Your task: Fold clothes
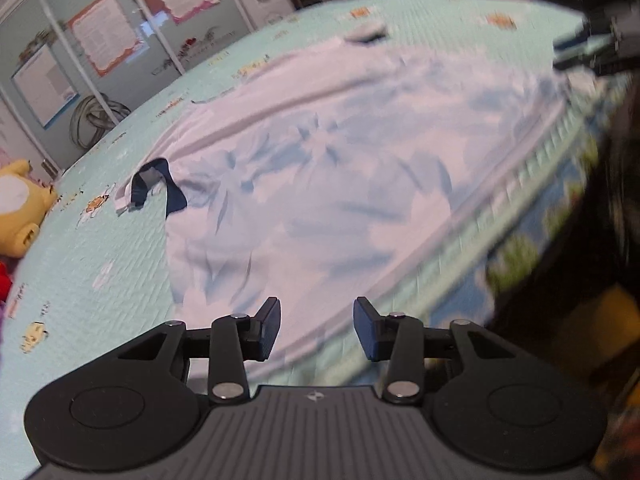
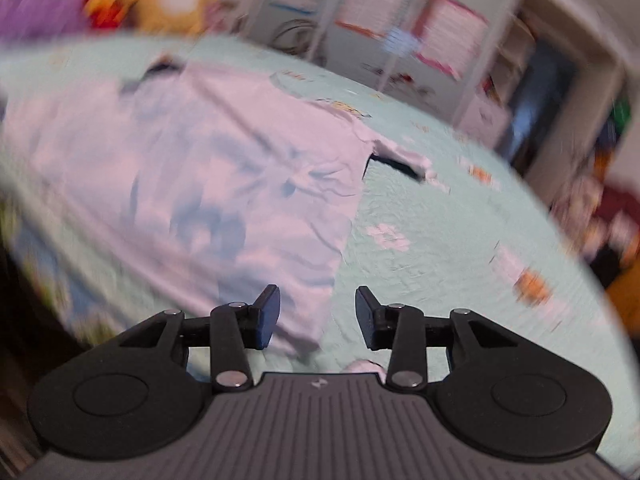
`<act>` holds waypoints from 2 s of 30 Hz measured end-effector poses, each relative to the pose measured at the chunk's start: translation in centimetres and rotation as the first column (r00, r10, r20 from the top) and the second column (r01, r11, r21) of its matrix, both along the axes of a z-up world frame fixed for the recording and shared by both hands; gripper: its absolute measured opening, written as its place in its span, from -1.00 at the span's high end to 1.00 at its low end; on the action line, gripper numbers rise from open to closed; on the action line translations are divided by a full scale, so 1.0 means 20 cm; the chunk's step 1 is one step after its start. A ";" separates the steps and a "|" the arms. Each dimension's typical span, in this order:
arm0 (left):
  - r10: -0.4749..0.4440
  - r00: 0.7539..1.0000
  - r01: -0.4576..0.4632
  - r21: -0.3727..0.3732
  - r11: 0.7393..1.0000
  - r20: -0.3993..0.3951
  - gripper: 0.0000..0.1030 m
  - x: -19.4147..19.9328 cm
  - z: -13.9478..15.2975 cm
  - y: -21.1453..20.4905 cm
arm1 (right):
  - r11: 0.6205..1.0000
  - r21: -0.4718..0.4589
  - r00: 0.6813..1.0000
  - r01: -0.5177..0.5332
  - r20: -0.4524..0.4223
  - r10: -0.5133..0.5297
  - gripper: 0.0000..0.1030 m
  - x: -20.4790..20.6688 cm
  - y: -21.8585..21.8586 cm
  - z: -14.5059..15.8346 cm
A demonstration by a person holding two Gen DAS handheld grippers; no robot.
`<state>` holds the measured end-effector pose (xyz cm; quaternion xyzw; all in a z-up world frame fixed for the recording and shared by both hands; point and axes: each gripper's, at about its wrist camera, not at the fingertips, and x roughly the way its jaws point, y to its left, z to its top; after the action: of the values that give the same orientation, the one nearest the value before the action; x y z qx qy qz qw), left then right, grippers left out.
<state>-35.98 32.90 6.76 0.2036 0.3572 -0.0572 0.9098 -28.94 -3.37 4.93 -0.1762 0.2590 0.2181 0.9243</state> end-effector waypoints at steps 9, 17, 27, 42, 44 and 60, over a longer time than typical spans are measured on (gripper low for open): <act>0.053 0.996 -0.061 -0.102 0.993 -0.075 -0.09 0.17 -0.13 -0.01 | 0.999 0.024 0.980 0.030 -0.196 -0.025 0.63 0.13 0.02 -0.16; 0.003 0.998 -0.026 -0.339 0.940 -0.066 0.00 0.25 0.01 0.03 | 0.967 0.248 0.954 -0.058 -0.273 0.127 0.61 0.20 0.04 -0.03; -0.066 0.978 -0.044 -0.505 0.862 -0.198 -0.01 0.71 -0.12 0.04 | 0.834 0.496 0.679 -0.242 -0.527 0.511 0.60 0.62 0.53 -0.16; 0.233 0.952 -0.303 -0.696 0.651 -0.197 0.45 0.67 -0.22 0.68 | 0.784 0.595 0.662 -0.178 -0.517 0.543 0.72 0.97 0.55 -0.24; 0.301 0.936 -0.340 -0.685 0.644 -0.182 0.66 0.64 -0.22 0.75 | 0.789 0.610 0.707 -0.080 -0.523 0.476 0.96 1.03 0.49 -0.26; 0.407 0.912 -0.363 -0.379 0.851 0.040 -0.24 0.68 -0.12 0.65 | 0.723 0.689 0.686 -0.054 -0.501 0.528 0.57 0.78 0.69 -0.20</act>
<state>-22.40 45.86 4.30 -0.0409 0.3191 0.0736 0.9440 -13.44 10.43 0.93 0.1890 0.4505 0.4927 0.7201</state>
